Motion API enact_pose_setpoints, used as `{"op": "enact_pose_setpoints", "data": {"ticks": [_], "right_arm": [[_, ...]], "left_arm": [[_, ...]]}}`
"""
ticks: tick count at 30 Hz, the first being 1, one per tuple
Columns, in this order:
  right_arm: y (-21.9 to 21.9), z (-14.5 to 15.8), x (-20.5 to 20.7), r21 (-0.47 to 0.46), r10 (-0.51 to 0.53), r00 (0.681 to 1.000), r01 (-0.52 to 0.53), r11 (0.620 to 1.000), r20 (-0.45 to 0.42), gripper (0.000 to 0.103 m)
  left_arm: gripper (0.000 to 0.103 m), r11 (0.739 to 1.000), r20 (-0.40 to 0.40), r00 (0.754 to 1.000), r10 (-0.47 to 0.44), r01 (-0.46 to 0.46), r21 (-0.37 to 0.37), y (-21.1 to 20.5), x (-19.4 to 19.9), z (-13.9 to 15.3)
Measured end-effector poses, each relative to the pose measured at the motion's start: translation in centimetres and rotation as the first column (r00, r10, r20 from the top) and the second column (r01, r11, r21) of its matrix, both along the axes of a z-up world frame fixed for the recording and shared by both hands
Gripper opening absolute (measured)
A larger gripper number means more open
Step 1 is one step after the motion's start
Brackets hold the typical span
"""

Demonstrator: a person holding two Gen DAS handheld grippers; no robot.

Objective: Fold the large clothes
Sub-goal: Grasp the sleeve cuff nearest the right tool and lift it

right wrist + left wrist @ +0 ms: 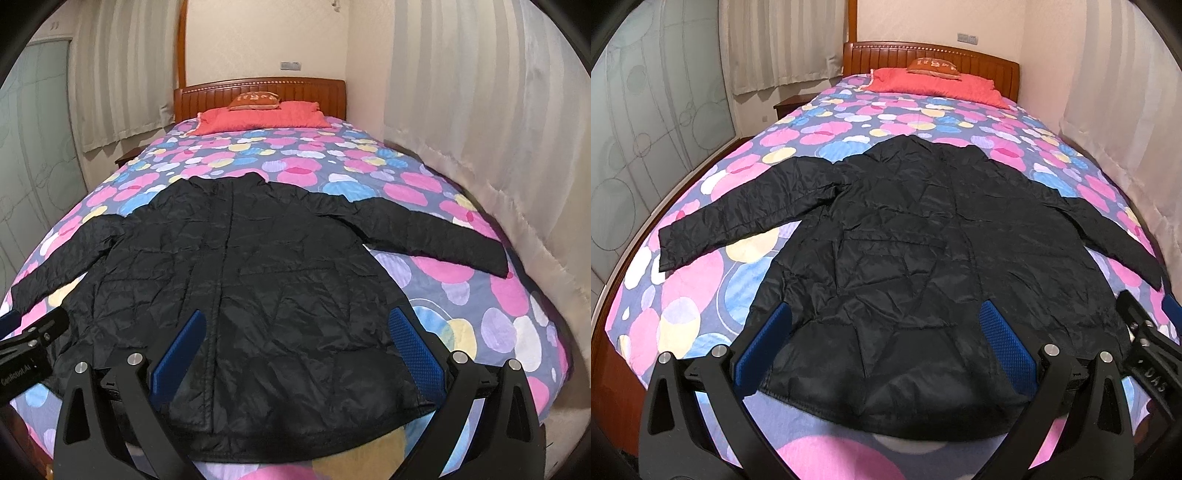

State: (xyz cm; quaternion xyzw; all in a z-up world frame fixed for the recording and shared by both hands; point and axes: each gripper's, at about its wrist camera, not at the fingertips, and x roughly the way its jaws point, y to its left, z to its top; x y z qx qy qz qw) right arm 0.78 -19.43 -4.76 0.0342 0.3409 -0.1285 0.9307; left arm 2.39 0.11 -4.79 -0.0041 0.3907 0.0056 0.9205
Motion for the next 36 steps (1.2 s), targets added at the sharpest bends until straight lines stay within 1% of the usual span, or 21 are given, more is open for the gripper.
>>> {"op": "enact_pose_setpoints", "data": {"ticks": [4,7,10,11,12,13,14,15,17,18,20,21,22,25,27,28,30,32,34,35,36], "right_arm": [[-3.1,-0.3,1.4,0.056,-0.026,1.000,0.025,0.998,0.015,0.098],[-7.0,-1.1,2.9,0.094,-0.087,0.996,0.087,0.992,-0.005,0.098],[-12.4,-1.9,4.0,0.199,-0.171,0.985,0.165,0.966,0.017,0.098],[-14.6,-2.4,4.3,0.223,-0.220,0.975,0.213,0.951,0.011,0.091],[-15.9,-2.8,4.6,0.235,-0.247,0.969,0.239,0.942,0.003,0.067],[-18.3,-3.5,4.9,0.260,-0.296,0.955,0.291,0.921,-0.019,0.056],[-21.0,-4.3,5.0,0.302,-0.351,0.935,0.346,0.888,-0.038,0.053],[-22.6,-4.8,5.0,0.335,-0.381,0.924,0.371,0.866,-0.038,0.053],[-26.7,-6.1,4.6,0.429,-0.467,0.884,0.430,0.794,-0.023,0.053],[-28.7,-6.8,4.3,0.481,-0.515,0.857,0.460,0.747,-0.020,0.053],[-31.5,-8.1,4.2,0.554,-0.579,0.815,0.496,0.669,-0.030,0.054],[-33.3,-9.1,4.2,0.599,-0.619,0.785,0.514,0.614,-0.040,0.054],[-34.4,-9.8,4.4,0.620,-0.640,0.767,0.525,0.583,-0.048,0.054],[-36.6,-11.3,5.3,0.652,-0.690,0.721,0.556,0.516,-0.068,0.055],[-37.5,-12.1,5.8,0.676,-0.718,0.692,0.562,0.476,-0.070,0.062],[-37.8,-12.2,5.8,0.686,-0.729,0.682,0.559,0.467,-0.059,0.064],[-37.9,-12.0,6.1,0.701,-0.752,0.658,0.547,0.458,-0.023,0.074],[-38.2,-11.9,6.4,0.706,-0.771,0.637,0.548,0.449,-0.004,0.076],[-38.0,-11.8,6.8,0.681,-0.779,0.627,0.561,0.471,0.022,0.074],[-38.0,-11.8,6.9,0.669,-0.783,0.621,0.570,0.478,0.031,0.064],[-38.2,-11.9,6.8,0.659,-0.790,0.613,0.582,0.477,0.031,0.045]], "left_arm": [[0.101,0.999,-0.035,0.998,0.047,-0.048,-0.016,1.3,2.8,-0.9],[0.101,0.993,-0.083,0.990,0.110,-0.113,-0.026,3.3,5.5,-2.1],[0.101,0.980,-0.101,0.975,0.198,-0.200,-0.011,5.4,7.8,-3.3],[0.101,0.975,-0.111,0.969,0.221,-0.223,-0.007,6.0,8.5,-3.8],[0.101,0.970,-0.120,0.963,0.242,-0.244,-0.004,6.7,9.0,-4.2],[0.101,0.964,-0.129,0.956,0.264,-0.267,-0.001,7.3,9.6,-4.7],[0.101,0.958,-0.136,0.949,0.284,-0.287,0.002,8.0,10.1,-5.1],[0.101,0.951,-0.145,0.940,0.308,-0.310,0.008,8.5,10.3,-5.6],[0.101,0.935,-0.161,0.923,0.350,-0.354,0.002,10.2,11.4,-6.6],[0.101,0.928,-0.169,0.915,0.367,-0.373,-0.001,10.8,11.8,-7.0],[0.101,0.912,-0.190,0.895,0.404,-0.411,0.002,11.7,12.3,-7.9],[0.101,0.905,-0.200,0.886,0.418,-0.426,0.003,12.1,12.4,-8.2],[0.101,0.901,-0.204,0.882,0.425,-0.434,0.001,12.3,12.7,-8.5],[0.101,0.897,-0.201,0.877,0.437,-0.442,0.024,12.6,13.2,-9.0],[0.101,0.896,-0.199,0.875,0.441,-0.441,0.046,12.5,13.5,-9.3],[0.101,0.895,-0.200,0.873,0.444,-0.442,0.055,12.5,13.6,-9.5],[0.101,0.893,-0.206,0.870,0.448,-0.445,0.064,12.4,13.8,-9.8],[0.101,0.891,-0.208,0.867,0.453,-0.448,0.074,12.4,13.8,-10.1],[0.101,0.891,-0.214,0.865,0.454,-0.447,0.082,12.2,13.9,-10.5],[0.101,0.890,-0.216,0.864,0.454,-0.447,0.085,12.1,14.0,-10.6],[0.101,0.890,-0.216,0.864,0.455,-0.447,0.089,12.1,13.9,-10.7]]}}
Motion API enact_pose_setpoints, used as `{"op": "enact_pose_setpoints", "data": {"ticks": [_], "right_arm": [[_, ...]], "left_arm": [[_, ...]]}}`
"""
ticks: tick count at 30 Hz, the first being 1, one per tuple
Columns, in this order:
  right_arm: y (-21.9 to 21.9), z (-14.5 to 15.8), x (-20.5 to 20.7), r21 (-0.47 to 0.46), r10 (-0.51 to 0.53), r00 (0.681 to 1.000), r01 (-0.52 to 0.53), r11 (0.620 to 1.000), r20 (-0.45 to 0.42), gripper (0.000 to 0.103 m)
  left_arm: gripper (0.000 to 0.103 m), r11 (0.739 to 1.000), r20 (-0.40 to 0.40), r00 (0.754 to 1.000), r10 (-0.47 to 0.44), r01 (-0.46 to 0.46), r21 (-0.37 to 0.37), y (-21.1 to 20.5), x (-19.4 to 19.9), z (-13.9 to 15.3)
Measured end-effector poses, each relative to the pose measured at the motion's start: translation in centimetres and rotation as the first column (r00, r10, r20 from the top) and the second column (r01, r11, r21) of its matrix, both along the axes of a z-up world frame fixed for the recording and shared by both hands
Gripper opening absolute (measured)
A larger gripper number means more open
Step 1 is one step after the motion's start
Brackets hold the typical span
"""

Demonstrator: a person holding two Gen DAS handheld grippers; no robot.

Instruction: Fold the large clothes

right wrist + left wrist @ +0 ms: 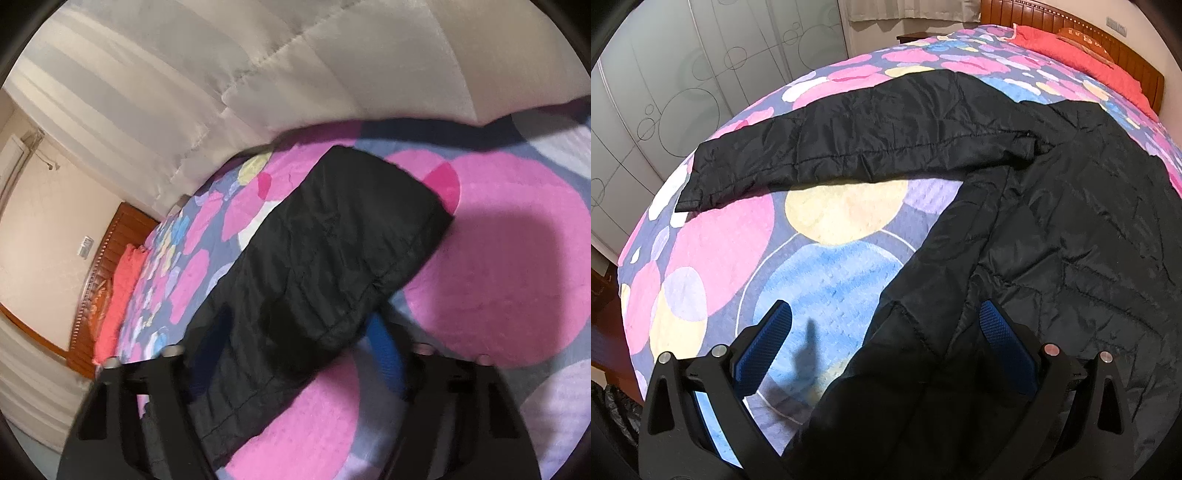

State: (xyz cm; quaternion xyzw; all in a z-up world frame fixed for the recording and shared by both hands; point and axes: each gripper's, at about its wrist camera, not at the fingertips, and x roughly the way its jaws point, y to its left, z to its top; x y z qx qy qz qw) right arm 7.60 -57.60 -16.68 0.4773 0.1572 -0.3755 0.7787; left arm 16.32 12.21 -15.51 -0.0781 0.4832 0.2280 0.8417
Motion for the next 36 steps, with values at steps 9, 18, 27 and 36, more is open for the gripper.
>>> {"op": "enact_pose_setpoints", "data": {"ticks": [9,18,27,36], "right_arm": [[1.2,2.5,0.6,-0.117,0.085,0.996,-0.083,0.990,0.012,0.013],[14.0,10.3,9.6,-0.406,0.449,0.885,-0.458,0.791,-0.123,0.013],[29.0,11.1,18.1,-0.462,0.702,0.653,-0.735,0.497,-0.283,0.013],[40.4,8.4,21.6,-0.413,0.821,0.412,-0.878,0.242,-0.396,0.013]], "left_arm": [[0.101,0.999,0.012,1.000,-0.007,0.007,0.034,-0.2,-0.2,0.1],[0.101,0.998,0.048,0.999,-0.024,0.022,0.054,0.7,-1.3,1.1],[0.101,0.996,0.077,0.995,-0.055,0.050,0.067,0.6,-2.3,0.4],[0.101,0.999,0.083,0.995,-0.049,0.048,0.009,1.1,-2.5,-0.8]]}}
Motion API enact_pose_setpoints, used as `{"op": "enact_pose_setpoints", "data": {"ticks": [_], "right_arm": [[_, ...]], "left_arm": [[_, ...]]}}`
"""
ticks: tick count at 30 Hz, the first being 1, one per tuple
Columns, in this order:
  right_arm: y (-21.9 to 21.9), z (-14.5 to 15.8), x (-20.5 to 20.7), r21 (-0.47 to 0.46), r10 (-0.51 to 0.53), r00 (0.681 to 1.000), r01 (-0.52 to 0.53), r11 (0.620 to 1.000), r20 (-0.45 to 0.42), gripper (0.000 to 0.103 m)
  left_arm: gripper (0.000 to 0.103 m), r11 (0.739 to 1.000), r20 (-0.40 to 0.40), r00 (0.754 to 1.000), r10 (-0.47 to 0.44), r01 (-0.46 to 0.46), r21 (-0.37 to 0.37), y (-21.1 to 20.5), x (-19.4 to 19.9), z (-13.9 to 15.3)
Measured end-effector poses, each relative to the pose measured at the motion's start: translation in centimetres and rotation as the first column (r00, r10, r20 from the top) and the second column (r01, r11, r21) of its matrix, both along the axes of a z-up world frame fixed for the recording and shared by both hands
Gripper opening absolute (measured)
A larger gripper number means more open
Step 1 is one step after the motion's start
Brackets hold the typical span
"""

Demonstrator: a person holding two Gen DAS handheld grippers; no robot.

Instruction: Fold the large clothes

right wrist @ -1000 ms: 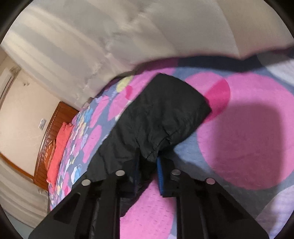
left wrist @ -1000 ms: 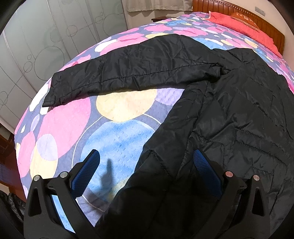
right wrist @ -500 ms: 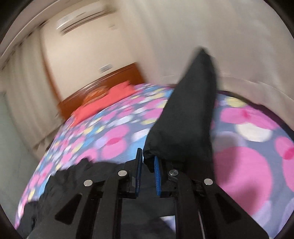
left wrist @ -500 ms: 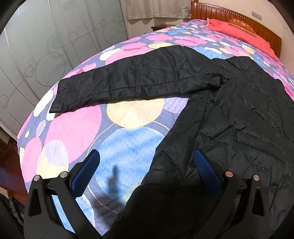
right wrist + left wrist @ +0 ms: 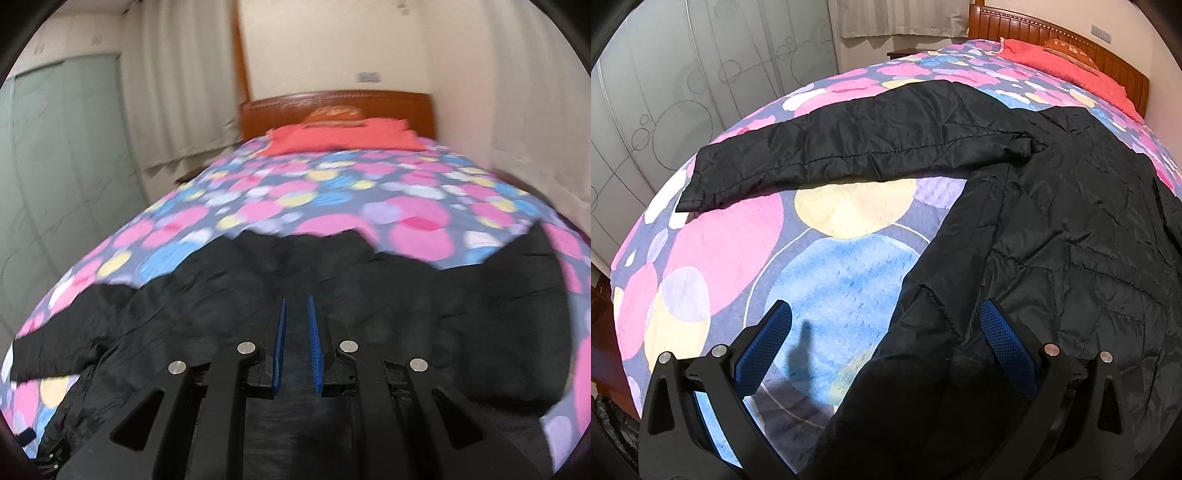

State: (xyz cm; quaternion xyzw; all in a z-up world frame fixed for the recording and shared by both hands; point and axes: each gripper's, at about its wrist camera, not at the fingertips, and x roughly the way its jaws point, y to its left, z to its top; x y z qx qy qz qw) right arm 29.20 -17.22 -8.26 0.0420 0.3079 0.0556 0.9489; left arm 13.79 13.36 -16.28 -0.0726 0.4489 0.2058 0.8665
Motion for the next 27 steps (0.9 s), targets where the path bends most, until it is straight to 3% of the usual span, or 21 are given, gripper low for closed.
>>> {"op": "enact_pose_setpoints", "data": {"ticks": [5,9,16,21,22,24,27], "right_arm": [[2.8,-2.0,-0.8,-0.005,0.070,0.995,-0.071,0.997,-0.073,0.013],[2.4,-3.2,-1.2,0.016,0.051,0.993,-0.049,0.999,-0.110,0.016],[-3.3,-4.0,-1.9,0.084,-0.063,0.983,0.078,0.993,-0.175,0.016],[-7.2,-3.1,-4.6,0.126,-0.121,0.977,0.143,0.982,-0.173,0.017],[-7.9,-2.9,-5.5,0.129,-0.138,0.976,0.161,0.978,-0.167,0.021],[-9.5,-2.6,-7.1,0.126,-0.186,0.971,0.205,0.970,-0.153,0.049],[-11.6,-2.4,-8.9,0.100,-0.245,0.960,0.260,0.961,-0.138,0.051]], "left_arm": [[0.101,1.000,0.004,1.000,0.000,0.000,-0.019,0.1,-0.1,-0.3],[0.101,0.999,0.001,1.000,-0.002,0.002,-0.034,0.3,0.0,-0.6],[0.101,1.000,-0.006,1.000,-0.007,0.007,-0.025,0.2,0.1,-0.4],[0.101,0.998,0.023,0.997,-0.067,0.067,0.021,-1.2,-0.1,1.7],[0.101,0.996,0.037,0.996,-0.086,0.085,0.026,-1.7,-0.2,2.4],[0.101,0.992,0.058,0.991,-0.122,0.121,0.021,-2.8,-0.1,3.4],[0.101,0.980,0.090,0.976,-0.198,0.198,0.010,-5.2,0.5,4.9]]}}
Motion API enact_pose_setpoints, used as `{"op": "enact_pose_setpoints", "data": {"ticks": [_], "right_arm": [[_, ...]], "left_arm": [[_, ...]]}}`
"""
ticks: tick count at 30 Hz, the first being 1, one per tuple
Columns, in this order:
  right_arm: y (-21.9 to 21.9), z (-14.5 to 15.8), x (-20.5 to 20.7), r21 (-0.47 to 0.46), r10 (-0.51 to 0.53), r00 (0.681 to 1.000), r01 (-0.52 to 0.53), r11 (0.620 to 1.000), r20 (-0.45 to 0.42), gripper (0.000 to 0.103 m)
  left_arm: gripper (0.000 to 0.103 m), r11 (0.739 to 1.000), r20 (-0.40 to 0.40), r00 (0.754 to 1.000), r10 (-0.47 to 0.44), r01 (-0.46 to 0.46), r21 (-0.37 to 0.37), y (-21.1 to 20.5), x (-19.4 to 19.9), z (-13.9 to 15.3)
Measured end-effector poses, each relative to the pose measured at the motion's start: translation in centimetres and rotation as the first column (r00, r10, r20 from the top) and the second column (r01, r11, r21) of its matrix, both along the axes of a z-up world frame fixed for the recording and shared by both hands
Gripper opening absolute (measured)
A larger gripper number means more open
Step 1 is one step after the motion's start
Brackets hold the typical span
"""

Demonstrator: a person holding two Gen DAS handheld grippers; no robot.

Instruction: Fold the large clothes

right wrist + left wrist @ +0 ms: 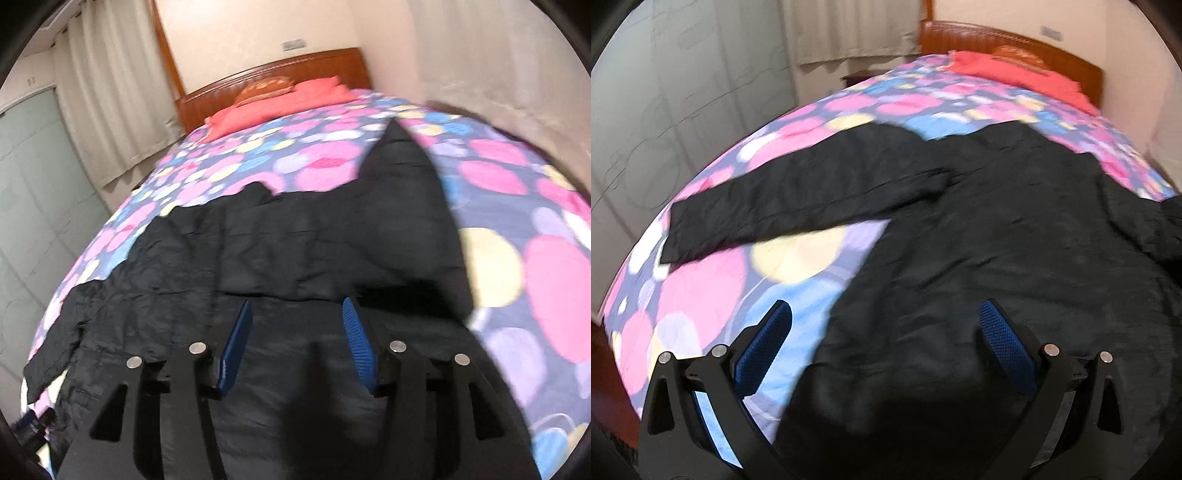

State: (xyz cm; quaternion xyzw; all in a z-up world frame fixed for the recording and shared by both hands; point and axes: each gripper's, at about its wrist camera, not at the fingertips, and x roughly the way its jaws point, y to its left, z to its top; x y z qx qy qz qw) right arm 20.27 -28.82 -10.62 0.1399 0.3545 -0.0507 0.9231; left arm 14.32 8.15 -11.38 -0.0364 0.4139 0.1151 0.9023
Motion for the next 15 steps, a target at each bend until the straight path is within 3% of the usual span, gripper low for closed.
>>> {"op": "enact_pose_setpoints", "data": {"ticks": [6,15], "right_arm": [[-2.0,-0.7,-0.7,-0.013,-0.026,0.999,0.026,1.000,-0.037,0.051],[-1.8,-2.1,-0.3,-0.106,-0.012,0.998,0.005,0.994,-0.062,0.051]], "left_arm": [[0.101,0.987,0.008,0.988,-0.153,0.153,-0.045,-5.7,3.5,1.1],[0.101,0.966,-0.082,0.965,-0.249,0.240,-0.100,-14.1,11.6,-0.6]]}}
